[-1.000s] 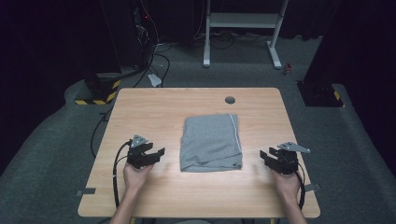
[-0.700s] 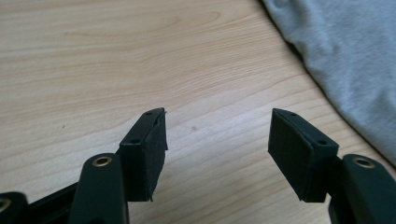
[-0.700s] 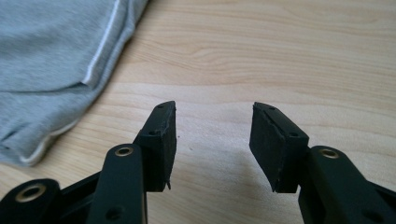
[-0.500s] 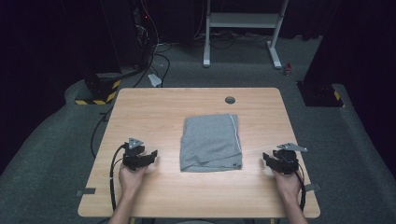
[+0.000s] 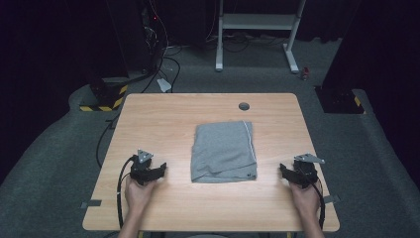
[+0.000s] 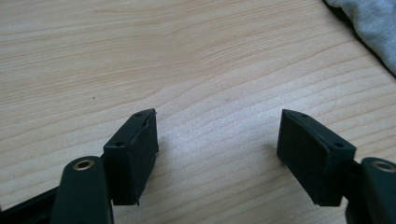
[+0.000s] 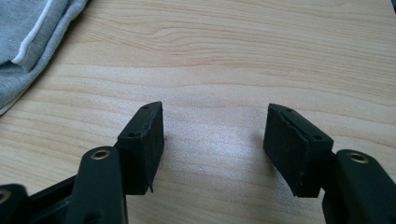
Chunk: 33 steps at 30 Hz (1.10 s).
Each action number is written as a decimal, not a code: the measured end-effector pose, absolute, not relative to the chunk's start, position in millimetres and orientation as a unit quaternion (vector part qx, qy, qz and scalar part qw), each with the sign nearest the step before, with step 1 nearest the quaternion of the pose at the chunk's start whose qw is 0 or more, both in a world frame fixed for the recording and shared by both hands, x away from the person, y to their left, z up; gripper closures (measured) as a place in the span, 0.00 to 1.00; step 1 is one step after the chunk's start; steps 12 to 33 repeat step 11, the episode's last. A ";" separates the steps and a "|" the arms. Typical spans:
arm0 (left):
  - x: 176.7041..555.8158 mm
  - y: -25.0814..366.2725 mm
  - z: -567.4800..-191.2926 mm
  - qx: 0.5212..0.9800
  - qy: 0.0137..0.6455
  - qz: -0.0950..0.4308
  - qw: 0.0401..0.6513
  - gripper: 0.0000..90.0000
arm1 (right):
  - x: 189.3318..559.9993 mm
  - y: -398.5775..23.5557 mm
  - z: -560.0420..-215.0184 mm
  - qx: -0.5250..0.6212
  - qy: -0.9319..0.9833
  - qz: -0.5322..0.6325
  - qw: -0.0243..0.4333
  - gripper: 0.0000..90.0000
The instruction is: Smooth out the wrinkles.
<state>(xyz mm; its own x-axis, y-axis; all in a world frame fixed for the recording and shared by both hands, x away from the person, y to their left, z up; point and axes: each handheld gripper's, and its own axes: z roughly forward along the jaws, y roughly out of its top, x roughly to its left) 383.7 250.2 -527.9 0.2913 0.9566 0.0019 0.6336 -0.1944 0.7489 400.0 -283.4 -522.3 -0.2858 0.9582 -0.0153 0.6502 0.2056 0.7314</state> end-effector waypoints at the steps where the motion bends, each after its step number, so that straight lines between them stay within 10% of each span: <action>1: 383.8 250.3 -528.0 0.733 0.542 0.245 0.330 0.32 | 400.0 -283.5 -522.3 0.545 0.737 0.316 0.244 0.42; 33: 383.7 250.2 -528.0 0.733 0.543 0.245 0.330 0.32 | 399.9 -283.3 -522.4 0.545 0.738 0.315 0.243 0.41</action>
